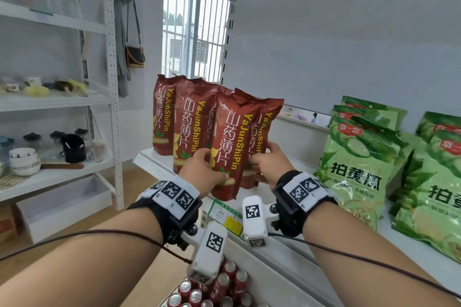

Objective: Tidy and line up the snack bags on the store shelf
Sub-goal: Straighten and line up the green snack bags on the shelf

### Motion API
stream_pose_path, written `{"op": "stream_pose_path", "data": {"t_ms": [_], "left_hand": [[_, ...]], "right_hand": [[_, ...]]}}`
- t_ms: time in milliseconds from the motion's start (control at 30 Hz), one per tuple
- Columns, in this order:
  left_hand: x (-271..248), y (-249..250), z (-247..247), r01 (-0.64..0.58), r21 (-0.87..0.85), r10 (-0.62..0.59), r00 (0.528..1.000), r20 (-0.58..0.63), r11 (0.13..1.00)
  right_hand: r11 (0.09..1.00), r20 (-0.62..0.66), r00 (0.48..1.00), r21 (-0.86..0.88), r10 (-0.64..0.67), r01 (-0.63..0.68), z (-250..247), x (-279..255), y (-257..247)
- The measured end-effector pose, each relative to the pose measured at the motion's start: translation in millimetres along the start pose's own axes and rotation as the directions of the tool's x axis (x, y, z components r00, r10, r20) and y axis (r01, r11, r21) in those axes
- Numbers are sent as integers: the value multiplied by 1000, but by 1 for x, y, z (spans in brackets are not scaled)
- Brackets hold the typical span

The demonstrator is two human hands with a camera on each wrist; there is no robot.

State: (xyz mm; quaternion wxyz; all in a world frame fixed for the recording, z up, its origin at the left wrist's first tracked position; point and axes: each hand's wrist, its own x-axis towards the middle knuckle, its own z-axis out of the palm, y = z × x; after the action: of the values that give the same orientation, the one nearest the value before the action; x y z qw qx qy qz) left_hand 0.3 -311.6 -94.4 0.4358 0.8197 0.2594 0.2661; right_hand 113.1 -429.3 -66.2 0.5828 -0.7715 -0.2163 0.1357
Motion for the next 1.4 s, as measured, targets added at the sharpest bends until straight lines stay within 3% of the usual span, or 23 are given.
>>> {"op": "stream_pose_path", "data": {"t_ms": [133,300,467,567,667,833,1067,1133,1267,1400], "left_hand": [[1,-6,2,14,-90,-12,1000,27,996],[0,-7,5,54,-80,-51,998,46,995],[-5,-6,6,43,-57,-47,996,-70,997],[-8,1,5,-33,-181,-1,983,-184,983],[-16,14,7,-183,-227,130,964,-230,956],[-31,43,32,-263,-273,250,965,-79,926],[-41,86,98,-239,-279,294,939,177,930],[-40,94,117,-228,-260,286,935,210,938],[-30,99,150,-198,-204,247,936,252,959],[-17,99,175,-84,-145,124,947,296,986]], "right_hand": [[1000,-13,999,0,29,-29,-5,-1,5],[998,-31,998,20,52,-52,-18,-5,11],[999,-88,995,30,36,-34,-39,-14,11],[1000,-183,983,15,-18,21,-55,-18,12],[998,-253,966,32,-44,54,-71,-21,13],[994,-437,893,-42,-106,97,-111,-29,25],[1000,-649,760,20,16,-5,-181,-40,47],[998,-642,765,51,56,-31,-196,-42,57],[993,-527,843,100,108,-64,-211,-40,82],[992,-487,865,87,119,-88,-217,-34,93]]}}
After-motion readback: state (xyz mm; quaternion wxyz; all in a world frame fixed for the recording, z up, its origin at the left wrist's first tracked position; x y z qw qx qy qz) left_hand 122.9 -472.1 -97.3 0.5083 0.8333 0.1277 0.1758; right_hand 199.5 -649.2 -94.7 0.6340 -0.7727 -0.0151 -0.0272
